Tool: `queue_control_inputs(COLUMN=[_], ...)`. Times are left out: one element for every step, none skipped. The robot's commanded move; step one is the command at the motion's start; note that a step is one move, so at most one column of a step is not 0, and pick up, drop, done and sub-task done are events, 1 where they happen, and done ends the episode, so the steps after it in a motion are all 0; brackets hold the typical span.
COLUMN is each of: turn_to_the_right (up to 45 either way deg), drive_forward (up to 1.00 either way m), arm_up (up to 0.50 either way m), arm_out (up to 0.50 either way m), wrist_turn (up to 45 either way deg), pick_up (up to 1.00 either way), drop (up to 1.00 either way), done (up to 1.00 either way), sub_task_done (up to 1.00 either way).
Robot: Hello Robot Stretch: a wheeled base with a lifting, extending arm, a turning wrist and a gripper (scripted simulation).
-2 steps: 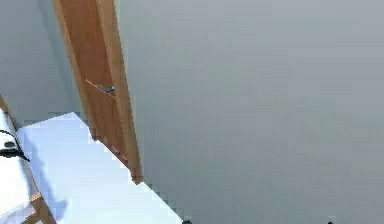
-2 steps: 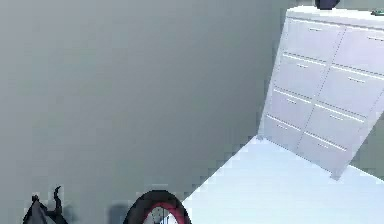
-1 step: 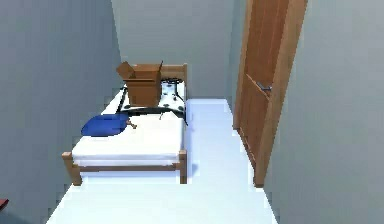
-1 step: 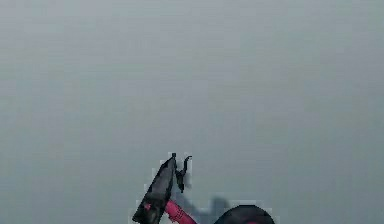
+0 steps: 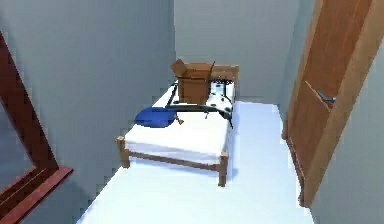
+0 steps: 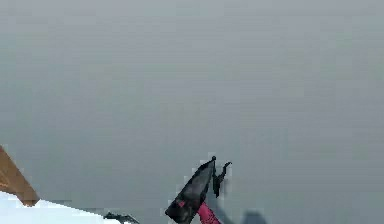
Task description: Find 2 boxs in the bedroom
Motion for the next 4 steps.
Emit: queue_control_inputs(turn_to_the_right=[0.0, -45.0, -6.0, 0.0], drive_forward=[1.0, 0.0, 0.0, 0.05], arm_up=[0.0, 0.0, 0.0, 0.0], arm_out=[0.0, 0.0, 0.0, 0.0], wrist_turn=[0.0, 0.0, 0.0, 0.0], pick_up=[0.0, 0.0, 0.0, 0.0], drop=[0.0, 0.0, 0.0, 0.0], done=[0.0, 0.0, 0.0, 0.0], sub_task_done=[0.0, 0.0, 0.0, 0.0])
